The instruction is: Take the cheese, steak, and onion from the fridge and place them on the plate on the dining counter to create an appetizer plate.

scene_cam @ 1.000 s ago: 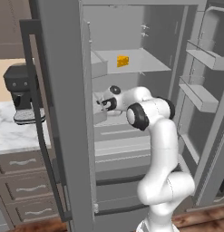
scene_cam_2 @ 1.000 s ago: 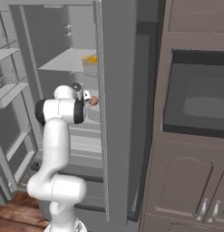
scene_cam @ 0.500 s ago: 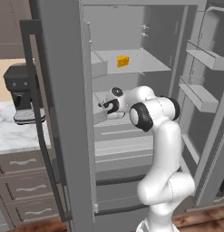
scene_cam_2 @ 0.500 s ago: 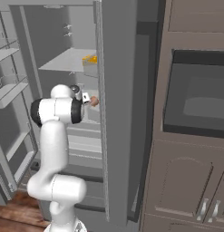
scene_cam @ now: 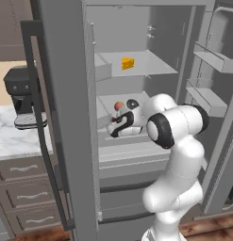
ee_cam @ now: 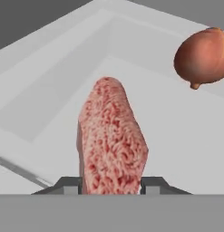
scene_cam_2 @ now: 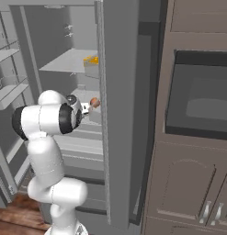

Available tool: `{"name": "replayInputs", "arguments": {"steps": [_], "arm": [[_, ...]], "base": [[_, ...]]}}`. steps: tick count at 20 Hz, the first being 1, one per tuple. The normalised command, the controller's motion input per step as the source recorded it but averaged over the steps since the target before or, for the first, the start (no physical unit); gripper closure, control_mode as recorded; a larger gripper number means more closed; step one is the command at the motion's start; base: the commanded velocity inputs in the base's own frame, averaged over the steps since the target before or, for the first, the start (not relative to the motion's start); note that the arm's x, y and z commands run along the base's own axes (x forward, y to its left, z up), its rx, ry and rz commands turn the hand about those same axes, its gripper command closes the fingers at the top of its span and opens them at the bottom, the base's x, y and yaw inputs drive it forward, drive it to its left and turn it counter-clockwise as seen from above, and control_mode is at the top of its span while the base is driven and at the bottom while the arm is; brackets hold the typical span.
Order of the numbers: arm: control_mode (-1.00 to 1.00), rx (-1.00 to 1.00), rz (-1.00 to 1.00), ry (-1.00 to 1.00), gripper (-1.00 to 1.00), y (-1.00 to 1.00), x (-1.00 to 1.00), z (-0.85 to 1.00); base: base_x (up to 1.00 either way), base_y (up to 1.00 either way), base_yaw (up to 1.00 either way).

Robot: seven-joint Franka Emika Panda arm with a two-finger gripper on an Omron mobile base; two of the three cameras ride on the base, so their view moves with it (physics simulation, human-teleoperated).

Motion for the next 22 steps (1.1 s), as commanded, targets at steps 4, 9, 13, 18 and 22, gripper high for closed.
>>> {"name": "replayInputs", "arguments": {"steps": [4,9,13,18,22], "arm": [[-1.00,0.02,-0.17,0.00,1.00,-0.25,-0.99,0.45],[-1.00,0.11,-0.18,0.02,1.00,-0.02,-0.82,0.94],[-1.00,0.19,-0.17,0.12,1.00,-0.08,-0.96,1.00],[-1.00,0.21,-0.18,0.14,1.00,-0.30,-1.00,0.83],[-1.00,0.10,-0.13,0.04,1.00,-0.23,-1.00,0.41]], "base": [[0.00,0.00,0.00],[0.00,0.00,0.00],[0.00,0.00,0.00],[0.00,0.00,0.00],[0.00,0.00,0.00]]}}
